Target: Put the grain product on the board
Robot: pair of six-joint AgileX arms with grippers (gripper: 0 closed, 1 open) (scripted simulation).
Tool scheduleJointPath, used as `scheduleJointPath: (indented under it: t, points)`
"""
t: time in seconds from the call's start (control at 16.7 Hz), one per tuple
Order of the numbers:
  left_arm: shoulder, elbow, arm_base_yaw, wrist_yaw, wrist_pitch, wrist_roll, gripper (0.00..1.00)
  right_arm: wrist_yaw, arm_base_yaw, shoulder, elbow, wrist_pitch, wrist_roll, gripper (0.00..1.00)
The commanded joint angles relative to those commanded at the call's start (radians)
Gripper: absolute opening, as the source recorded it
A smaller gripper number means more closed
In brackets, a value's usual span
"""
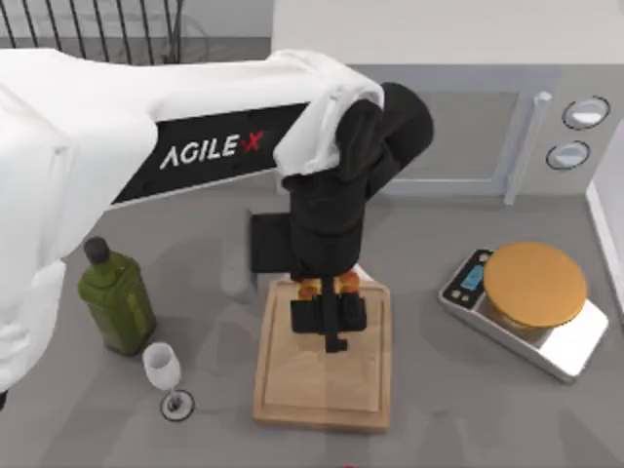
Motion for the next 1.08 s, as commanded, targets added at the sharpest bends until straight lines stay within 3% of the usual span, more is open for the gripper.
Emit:
scheduleJointPath:
  t: [0.6, 1.08]
  points:
    - [0.021, -0.036, -0.001, -0.002, 0.045, 0.0, 0.0, 0.0, 0.0, 0.0, 0.0, 0.0, 0.0, 1.0]
    - [0.021, -0.036, -0.001, -0.002, 0.045, 0.0, 0.6, 0.0, 0.0, 0.0, 0.0, 0.0, 0.0, 1.0]
